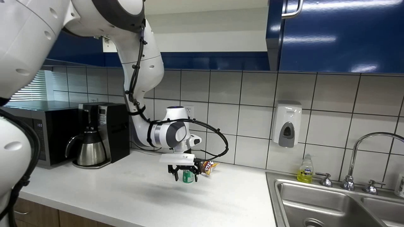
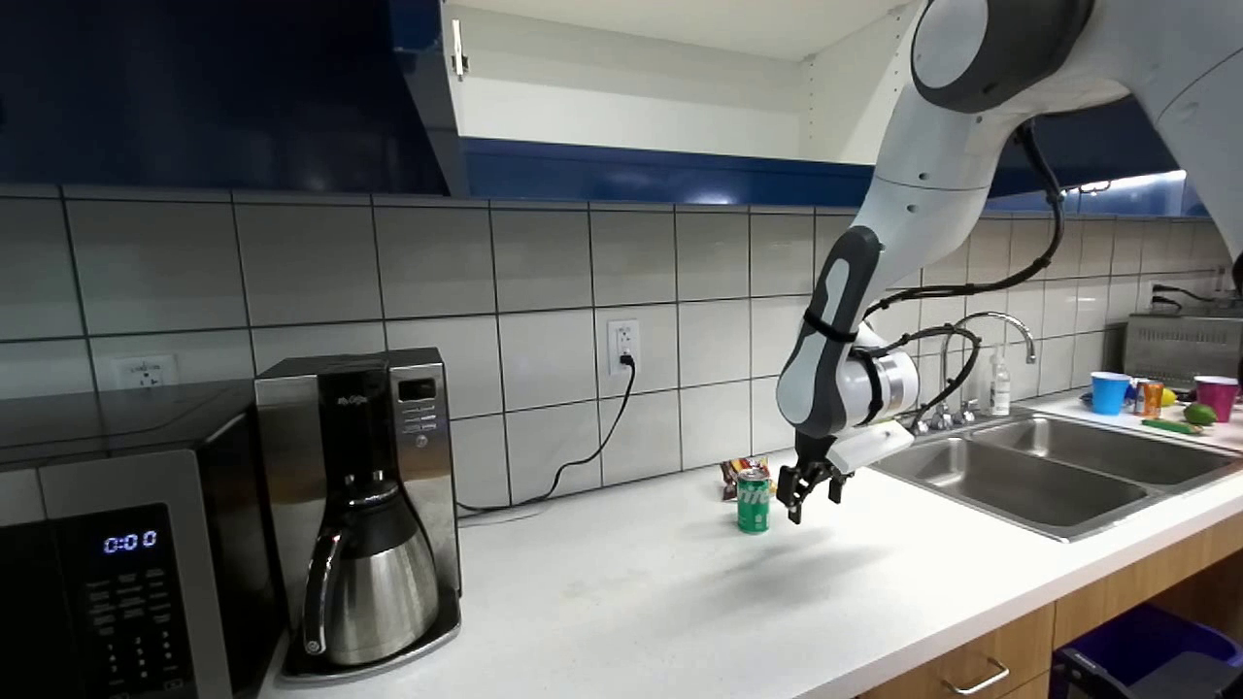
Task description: Put the green can inside the open upper cabinet.
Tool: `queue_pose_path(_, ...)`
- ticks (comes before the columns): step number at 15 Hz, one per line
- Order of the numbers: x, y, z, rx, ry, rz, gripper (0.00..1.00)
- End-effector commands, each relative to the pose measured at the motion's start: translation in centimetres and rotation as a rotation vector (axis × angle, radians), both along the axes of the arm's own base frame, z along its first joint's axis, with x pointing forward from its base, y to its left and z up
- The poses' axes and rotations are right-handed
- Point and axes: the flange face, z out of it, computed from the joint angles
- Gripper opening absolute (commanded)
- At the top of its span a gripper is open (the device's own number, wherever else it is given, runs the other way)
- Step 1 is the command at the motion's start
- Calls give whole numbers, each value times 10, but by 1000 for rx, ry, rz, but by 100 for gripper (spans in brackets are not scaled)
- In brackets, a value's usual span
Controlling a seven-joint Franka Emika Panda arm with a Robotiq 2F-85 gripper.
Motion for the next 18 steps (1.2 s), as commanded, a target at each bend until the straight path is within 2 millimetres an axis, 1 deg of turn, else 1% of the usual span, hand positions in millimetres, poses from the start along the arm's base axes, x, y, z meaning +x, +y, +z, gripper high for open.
queue_pose_path(1,19,3,-9,1,-59,-24,100)
queue_pose_path(7,42,12,-18,0,-140,-29,100)
queue_pose_path(13,57,22,-25,2,-187,-24,100)
queue_pose_path(18,68,28,-27,7,-220,-25,100)
